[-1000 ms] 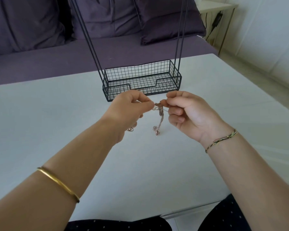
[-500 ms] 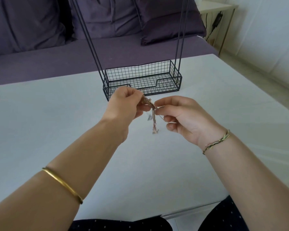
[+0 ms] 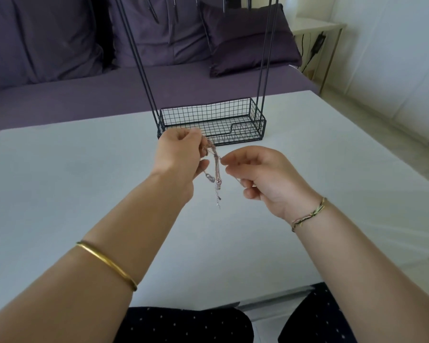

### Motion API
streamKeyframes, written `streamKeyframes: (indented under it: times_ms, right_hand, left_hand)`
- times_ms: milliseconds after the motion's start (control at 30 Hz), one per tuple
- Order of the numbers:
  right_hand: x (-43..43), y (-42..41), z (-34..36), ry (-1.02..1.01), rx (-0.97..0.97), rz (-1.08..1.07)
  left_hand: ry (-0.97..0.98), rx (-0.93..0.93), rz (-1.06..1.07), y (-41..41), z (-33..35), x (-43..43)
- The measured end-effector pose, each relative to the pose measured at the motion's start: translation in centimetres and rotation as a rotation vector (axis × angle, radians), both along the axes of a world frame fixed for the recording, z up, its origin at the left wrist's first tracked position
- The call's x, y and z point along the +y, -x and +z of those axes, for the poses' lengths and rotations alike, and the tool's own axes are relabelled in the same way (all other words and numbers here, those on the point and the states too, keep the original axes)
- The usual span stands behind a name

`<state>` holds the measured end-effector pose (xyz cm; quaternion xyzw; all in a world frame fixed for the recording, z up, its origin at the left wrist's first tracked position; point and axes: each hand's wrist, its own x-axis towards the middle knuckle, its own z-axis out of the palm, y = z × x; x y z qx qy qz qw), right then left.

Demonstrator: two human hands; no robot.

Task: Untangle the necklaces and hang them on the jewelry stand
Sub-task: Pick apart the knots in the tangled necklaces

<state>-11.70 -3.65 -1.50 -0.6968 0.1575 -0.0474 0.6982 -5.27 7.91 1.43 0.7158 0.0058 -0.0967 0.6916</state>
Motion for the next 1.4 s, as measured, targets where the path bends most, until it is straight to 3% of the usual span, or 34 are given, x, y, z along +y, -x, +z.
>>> streamKeyframes:
  times_ms: [200,567,633,733,1000,1300,1400]
  right_hand:
    - [0.6,2.1,1.5,0.408,-0.016,0.074]
    - [0.6,2.2,4.1,0.69,0.07,0.091]
    - [0.6,1.7,3.8,0.856,0.078,0.071]
    - [0.8,1.2,3.5,1.008,0.081,0.029]
    - [0.9,-0.3,2.0,0.987,0.075,0.052]
    - [1.0,-1.8,0.5,0.88,0.052,0.077]
    - [1.0,-1.9,0.4,0.792,0.035,0.093]
  left_hand:
    - [0.069,-0.019,-0.08,2.3,1.3,1.3]
    - [0.077,-0.032,-0.087,3.3,2.9,0.8]
    - [-0.052,-0.065,-0.137,3.0,2.9,0.6]
    - [-0.413,-0.254,-0.203,2.3,2.0,0.6]
    - [-0.838,-0.548,-0.273,0.5,1.0,1.2]
    - [-0.787,-0.628,-0.196,-0.8,0.2,1.6]
    - [-0.661,-0.631,-0.204,-0.6,0.4,1.4]
